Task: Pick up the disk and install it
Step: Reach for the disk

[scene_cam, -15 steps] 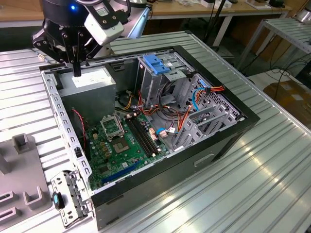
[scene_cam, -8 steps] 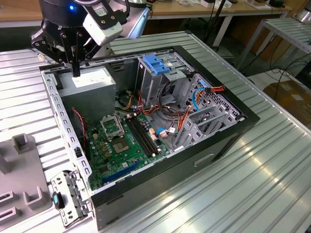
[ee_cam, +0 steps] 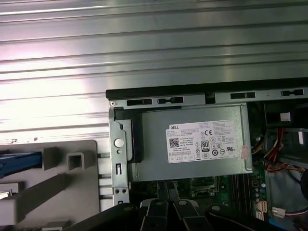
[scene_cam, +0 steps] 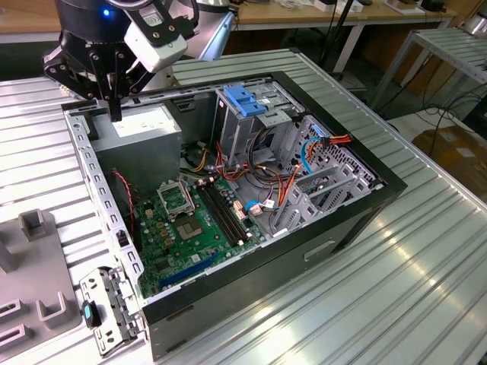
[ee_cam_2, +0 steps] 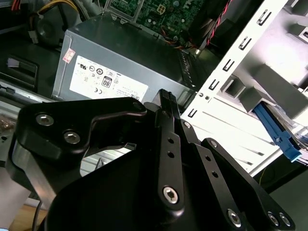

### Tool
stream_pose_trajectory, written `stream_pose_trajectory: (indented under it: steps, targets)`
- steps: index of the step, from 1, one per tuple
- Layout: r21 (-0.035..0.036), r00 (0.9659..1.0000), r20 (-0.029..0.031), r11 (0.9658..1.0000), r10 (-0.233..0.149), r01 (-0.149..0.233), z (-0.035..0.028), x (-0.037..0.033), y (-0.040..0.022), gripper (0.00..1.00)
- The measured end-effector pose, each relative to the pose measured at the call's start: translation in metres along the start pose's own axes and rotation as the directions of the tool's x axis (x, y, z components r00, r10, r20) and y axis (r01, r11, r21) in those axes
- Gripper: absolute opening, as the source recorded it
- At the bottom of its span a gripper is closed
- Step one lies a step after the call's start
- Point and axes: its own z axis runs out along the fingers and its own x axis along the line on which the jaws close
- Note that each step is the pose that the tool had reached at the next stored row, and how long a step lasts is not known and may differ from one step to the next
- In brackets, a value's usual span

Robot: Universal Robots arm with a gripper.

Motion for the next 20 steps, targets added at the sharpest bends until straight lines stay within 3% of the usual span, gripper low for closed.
stream_pose_trajectory:
  steps: [20]
  targets:
    - [0.0001,1.0000,-0.0024,1.0000,0.000,0.000,0.0004,0.0068,-0.0005,0.11]
